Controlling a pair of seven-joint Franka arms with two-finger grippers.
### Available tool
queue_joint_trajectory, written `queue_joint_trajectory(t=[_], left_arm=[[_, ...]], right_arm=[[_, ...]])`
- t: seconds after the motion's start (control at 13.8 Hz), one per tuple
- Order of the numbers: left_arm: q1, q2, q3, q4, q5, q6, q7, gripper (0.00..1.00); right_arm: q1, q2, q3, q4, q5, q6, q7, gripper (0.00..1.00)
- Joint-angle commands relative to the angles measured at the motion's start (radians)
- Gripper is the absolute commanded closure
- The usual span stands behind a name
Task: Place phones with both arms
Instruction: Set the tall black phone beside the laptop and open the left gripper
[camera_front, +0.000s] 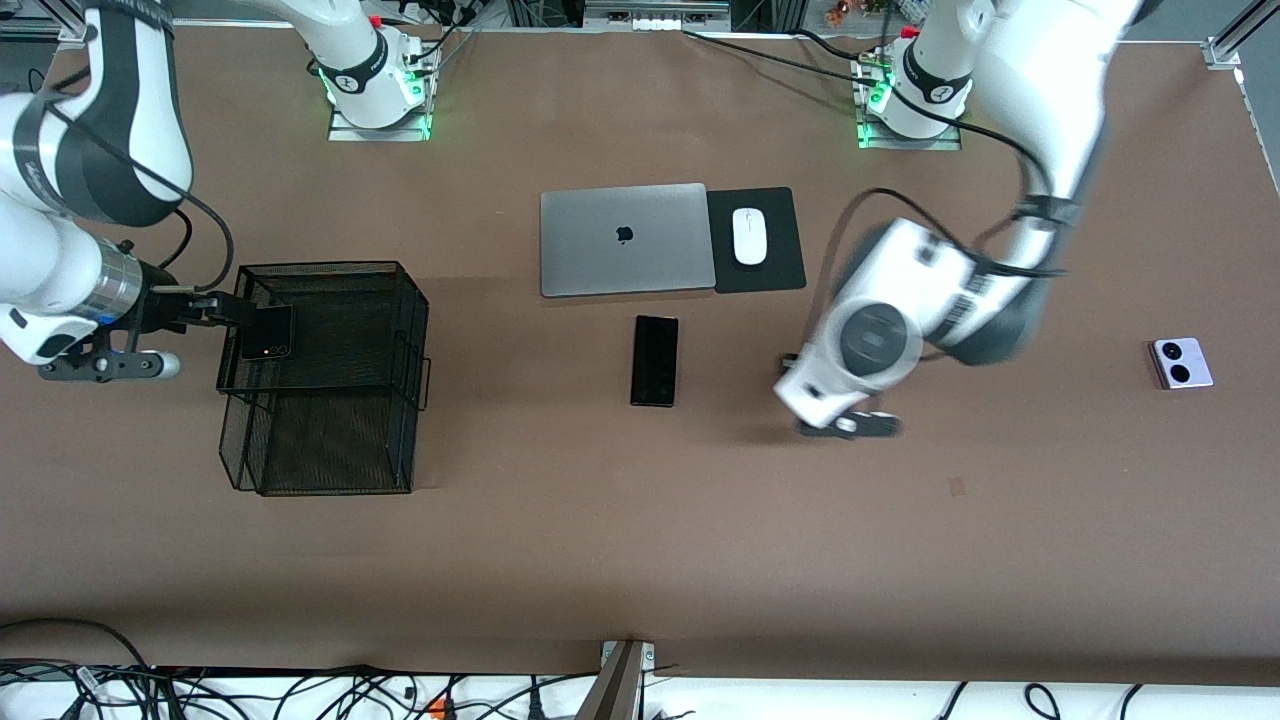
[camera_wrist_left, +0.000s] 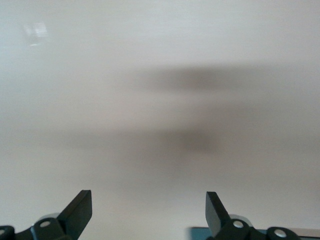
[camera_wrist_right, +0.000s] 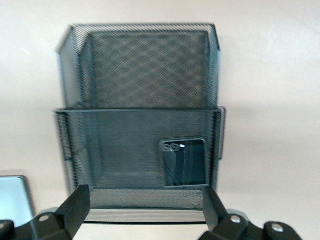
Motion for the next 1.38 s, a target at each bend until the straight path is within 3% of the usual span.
queue_joint_trajectory(t=[0.0,0.22,0.65,1.09,1.31], left_arm=[[0.150,-0.016,-0.013,-0.024,0.040,-0.028,0.136,0.00],[0.298,-0.016,-0.016,-0.026,0.155,-0.013,0.222,0.00],[0.554,-0.010,-0.016,-0.036,0.201,0.073,0.371,0.00],[0.726,-0.013,-0.014,-0.095,0.235,0.203,0.462,0.00],[0.803,-0.056,-0.017,-0.212,0.236,0.365,0.499,0.00]], right_arm=[[0.058,0.015,0.044,0.062,0.013,-0.028,0.153,0.00],[0.137,0.070,0.125,0.116,0.011,-0.014,0.397,0.00],[0.268,0.352,0.288,0.419,0.011,0.047,0.874,0.00],[0.404,0.498,0.340,0.443,0.008,0.283,1.067,0.00],[0.434,0.577,0.342,0.438,0.000,0.359,1.102,0.00]])
